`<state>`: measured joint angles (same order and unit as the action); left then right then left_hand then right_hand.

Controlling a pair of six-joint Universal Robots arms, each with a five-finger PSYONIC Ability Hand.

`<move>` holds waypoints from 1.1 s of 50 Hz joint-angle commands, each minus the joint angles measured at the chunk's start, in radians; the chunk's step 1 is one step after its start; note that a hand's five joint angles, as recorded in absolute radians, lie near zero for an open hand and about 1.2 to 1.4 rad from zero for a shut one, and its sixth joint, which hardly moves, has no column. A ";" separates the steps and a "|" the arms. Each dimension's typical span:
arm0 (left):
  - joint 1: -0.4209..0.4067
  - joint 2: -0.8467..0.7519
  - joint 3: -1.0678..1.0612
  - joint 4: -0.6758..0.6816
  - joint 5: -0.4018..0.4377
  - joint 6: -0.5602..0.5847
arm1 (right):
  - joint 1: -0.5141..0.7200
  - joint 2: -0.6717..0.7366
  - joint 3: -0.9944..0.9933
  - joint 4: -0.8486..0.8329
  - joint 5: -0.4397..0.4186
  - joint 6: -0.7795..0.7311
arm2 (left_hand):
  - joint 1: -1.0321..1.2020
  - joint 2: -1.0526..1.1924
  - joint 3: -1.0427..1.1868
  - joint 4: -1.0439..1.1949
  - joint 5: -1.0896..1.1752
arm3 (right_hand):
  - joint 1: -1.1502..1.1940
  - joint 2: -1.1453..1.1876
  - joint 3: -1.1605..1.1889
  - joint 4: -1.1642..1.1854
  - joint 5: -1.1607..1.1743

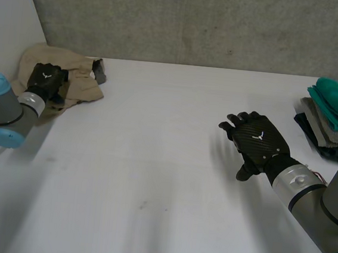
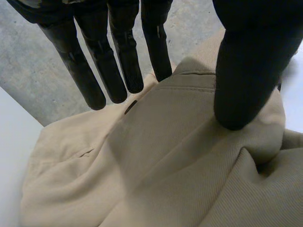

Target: Fold the laundry.

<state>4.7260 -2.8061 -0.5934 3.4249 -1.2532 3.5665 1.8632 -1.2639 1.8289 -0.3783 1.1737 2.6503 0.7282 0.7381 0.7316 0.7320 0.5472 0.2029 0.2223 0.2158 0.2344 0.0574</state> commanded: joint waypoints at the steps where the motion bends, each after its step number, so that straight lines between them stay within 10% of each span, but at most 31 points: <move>1: -0.001 -0.012 0.029 -0.038 0.003 0.000 | 0.001 0.000 -0.002 0.001 0.003 -0.003 | 0.211 0.201 0.207 0.207 0.217 | -0.028 -0.048 -0.041 -0.060 -0.057; 23: -0.026 -0.076 0.119 -0.096 -0.060 0.212 | -0.001 0.000 0.000 0.002 0.007 -0.006 | 0.668 0.658 0.665 0.664 0.675 | -0.028 -0.048 -0.041 -0.060 -0.057; 31: -0.121 0.221 -0.228 0.026 -0.074 0.177 | -0.009 -0.011 0.000 0.002 0.009 -0.006 | 0.668 0.658 0.665 0.664 0.675 | -0.028 -0.048 -0.041 -0.060 -0.057; 48: -0.625 0.815 -1.039 0.139 0.241 -0.095 | -0.044 -0.045 -0.013 0.006 0.098 -0.003 | 0.668 0.658 0.665 0.664 0.675 | -0.028 -0.048 -0.041 -0.060 -0.057; 50: -0.664 0.804 -1.056 0.131 0.245 -0.092 | -0.053 -0.046 -0.017 0.007 0.112 0.002 | 0.273 0.263 0.269 0.269 0.279 | -0.028 -0.048 -0.041 -0.060 -0.057; 51: -0.694 0.797 -1.062 0.129 0.241 -0.094 | -0.056 -0.048 -0.019 0.007 0.116 0.002 | -0.356 -0.366 -0.359 -0.360 -0.349 | -0.028 -0.048 -0.041 -0.060 -0.057; 55: -0.719 0.804 -1.062 0.120 0.212 -0.098 | -0.071 -0.049 -0.022 0.007 0.123 0.007 | -0.500 -0.510 -0.503 -0.504 -0.494 | -0.028 -0.048 -0.041 -0.060 -0.057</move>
<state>4.0719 -1.9870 -1.6470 3.5594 -1.0138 3.4644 1.8143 -1.3101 1.8146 -0.3718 1.2755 2.6505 0.5080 0.6295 0.6365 0.6298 0.4379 0.2029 0.2224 0.2158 0.2344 0.0574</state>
